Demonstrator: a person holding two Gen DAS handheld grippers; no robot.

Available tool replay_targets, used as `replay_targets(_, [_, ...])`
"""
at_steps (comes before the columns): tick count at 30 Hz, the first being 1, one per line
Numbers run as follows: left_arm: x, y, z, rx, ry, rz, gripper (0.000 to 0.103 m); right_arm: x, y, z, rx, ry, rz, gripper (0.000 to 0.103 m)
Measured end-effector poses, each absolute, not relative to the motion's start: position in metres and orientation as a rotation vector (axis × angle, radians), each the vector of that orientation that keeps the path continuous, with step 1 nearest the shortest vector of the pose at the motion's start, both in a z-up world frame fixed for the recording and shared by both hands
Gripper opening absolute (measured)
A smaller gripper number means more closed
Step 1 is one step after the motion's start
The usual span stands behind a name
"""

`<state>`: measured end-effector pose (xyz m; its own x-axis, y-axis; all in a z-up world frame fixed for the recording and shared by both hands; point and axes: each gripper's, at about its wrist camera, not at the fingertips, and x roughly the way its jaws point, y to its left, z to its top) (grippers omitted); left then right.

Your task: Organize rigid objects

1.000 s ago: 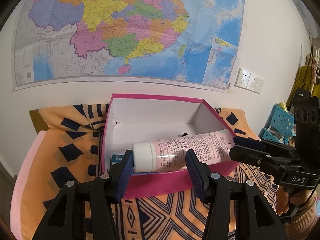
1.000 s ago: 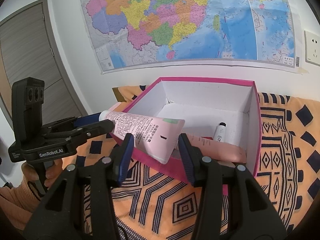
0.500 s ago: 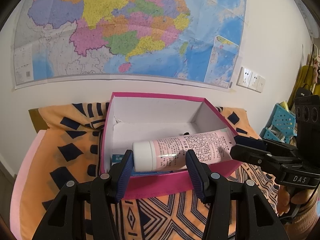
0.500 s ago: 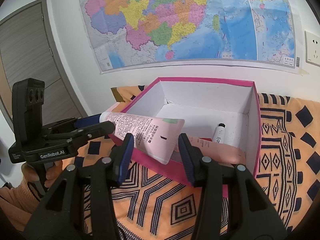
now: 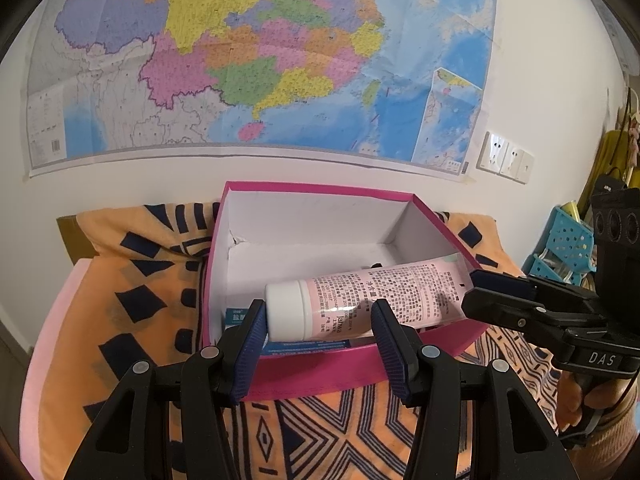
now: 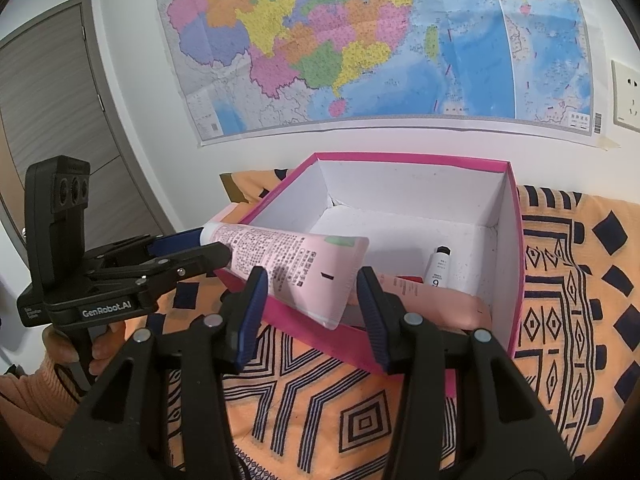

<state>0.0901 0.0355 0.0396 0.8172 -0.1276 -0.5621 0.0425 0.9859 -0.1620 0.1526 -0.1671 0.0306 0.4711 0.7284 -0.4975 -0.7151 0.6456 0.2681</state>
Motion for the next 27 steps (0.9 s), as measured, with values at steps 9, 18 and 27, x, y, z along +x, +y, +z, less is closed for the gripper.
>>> replay_targets(9, [0.0925, 0.0366, 0.0390, -0.142, 0.609, -0.090, 0.053, 0.1548, -0.1670, 0.0304, 0.021, 0.622, 0.884, 0.049])
replay_targets(18, [0.0959, 0.0360, 0.0372, -0.141, 0.615, -0.090, 0.053, 0.1567, -0.1668, 0.0308, 0.020, 0.625, 0.883, 0.049])
replay_targets(27, [0.0989, 0.0362, 0.0358, -0.138, 0.616, -0.088, 0.053, 0.1606, -0.1663, 0.0300, 0.021, 0.630, 0.885, 0.049])
